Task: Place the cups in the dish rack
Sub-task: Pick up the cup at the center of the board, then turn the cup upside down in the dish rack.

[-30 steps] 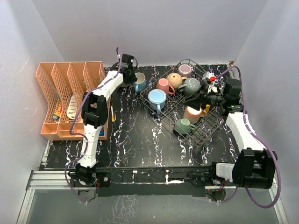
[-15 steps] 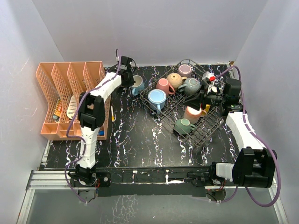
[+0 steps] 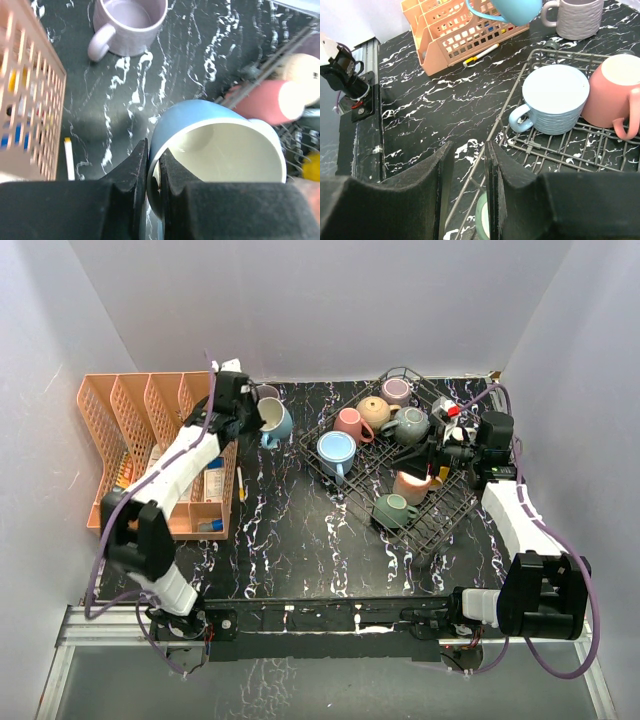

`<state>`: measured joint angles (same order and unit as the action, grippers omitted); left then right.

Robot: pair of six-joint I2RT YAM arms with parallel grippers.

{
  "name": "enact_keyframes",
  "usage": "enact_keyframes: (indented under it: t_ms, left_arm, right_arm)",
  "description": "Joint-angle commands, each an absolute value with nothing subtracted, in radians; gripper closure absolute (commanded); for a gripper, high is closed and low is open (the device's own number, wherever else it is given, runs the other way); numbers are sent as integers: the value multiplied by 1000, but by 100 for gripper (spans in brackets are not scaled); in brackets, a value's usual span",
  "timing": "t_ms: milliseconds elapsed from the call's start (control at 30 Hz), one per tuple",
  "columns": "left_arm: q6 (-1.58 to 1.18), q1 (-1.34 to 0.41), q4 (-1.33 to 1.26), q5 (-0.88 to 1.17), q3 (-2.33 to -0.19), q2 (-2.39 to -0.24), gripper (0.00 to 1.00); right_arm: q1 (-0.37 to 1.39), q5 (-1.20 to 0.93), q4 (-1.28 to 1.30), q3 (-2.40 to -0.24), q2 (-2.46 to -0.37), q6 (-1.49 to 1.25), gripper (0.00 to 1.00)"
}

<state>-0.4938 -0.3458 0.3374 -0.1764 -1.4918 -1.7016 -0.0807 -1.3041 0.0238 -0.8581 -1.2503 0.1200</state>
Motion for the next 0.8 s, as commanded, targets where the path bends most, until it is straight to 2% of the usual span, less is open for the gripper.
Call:
enact_keyframes:
  t_ms: [0,233,367,500,600,767]
  left_arm:
    - [-568,-347,157,-47,-1293,-1448,100]
    - [-822,-363,-202,165,-835,-1066,100]
    - [-985,-398,-429,193,-628,-914,100]
    - [-1059,-474,-572,134,-495,-821,100]
    - [-1106,-553,-701,61,-416,-800,100]
    - [-1155,-628,-896,-2,-349,-814,100]
  right_arm:
    - [-81,-1370,-86,-839,-1228,88,65]
    - [-72,-1420,-174,-786,-1203,59,60]
    - [-46,-1449,-207,-763,-1206,57,56]
    - [17,-1484,-191,-741,-1204,113,54]
    - [95,-1486,-114,-757,-1208,184,53]
    - [179,-1401,197,-896,-1263,330,52]
